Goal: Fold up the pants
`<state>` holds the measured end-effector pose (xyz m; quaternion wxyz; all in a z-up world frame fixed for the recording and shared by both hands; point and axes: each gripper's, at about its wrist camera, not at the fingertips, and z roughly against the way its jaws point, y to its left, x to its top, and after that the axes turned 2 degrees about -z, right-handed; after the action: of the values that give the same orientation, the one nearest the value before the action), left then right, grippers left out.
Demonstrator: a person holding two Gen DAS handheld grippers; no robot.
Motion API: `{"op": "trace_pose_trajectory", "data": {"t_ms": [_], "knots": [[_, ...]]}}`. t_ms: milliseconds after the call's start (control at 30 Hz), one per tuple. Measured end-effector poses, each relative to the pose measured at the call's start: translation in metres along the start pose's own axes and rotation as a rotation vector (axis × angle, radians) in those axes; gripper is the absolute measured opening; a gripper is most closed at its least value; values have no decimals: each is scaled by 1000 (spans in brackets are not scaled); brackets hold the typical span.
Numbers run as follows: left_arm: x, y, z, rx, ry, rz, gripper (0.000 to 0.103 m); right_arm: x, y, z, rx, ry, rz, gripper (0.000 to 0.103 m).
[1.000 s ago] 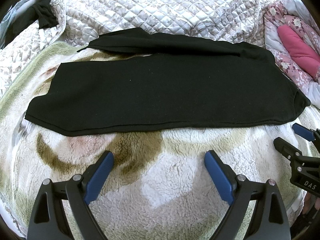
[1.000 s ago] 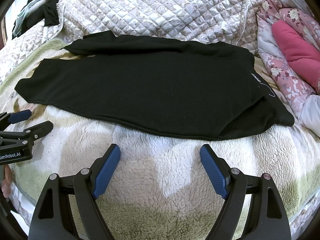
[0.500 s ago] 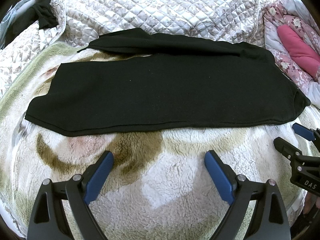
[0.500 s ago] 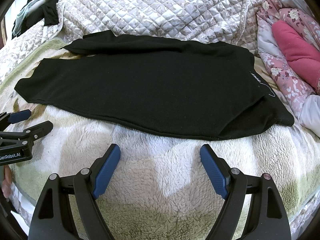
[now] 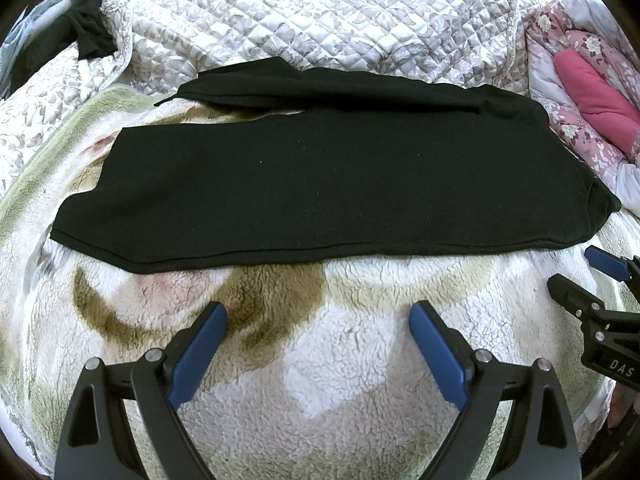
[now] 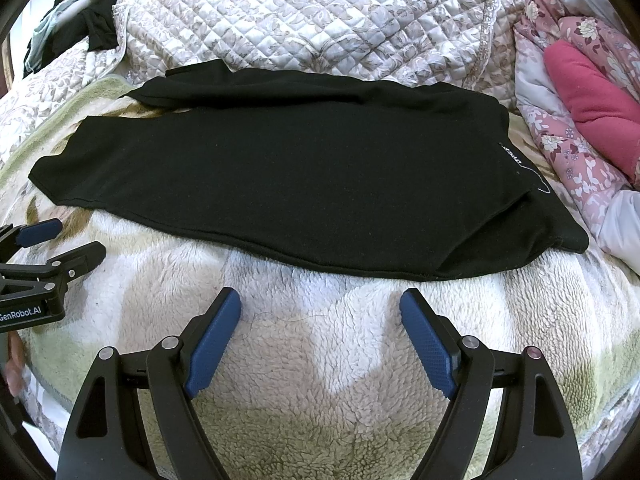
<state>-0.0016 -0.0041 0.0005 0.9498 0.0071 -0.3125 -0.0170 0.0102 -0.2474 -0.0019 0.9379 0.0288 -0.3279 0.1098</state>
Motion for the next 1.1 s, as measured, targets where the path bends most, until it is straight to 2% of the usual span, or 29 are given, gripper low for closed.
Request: {"op": "trace_pose_trajectory", "data": {"t_ms": [500,800,900,967,1100], "knots": [[1,-2,1,2,2,-4,94,0,0,-2,9,7,-4,82],[8,-2,3,-7,-3,-5,95,0,-10,0,63,20,-37,82],[6,3,5,-36,-2,8,94,0,-17,6,90,0,-72,82],[8,11,9,-53,-13,41,88,0,-23,10,83,-13,-94,82],[9,26,14,-58,-42,97,88,1,-46,13,81,-20,-174,82]]}}
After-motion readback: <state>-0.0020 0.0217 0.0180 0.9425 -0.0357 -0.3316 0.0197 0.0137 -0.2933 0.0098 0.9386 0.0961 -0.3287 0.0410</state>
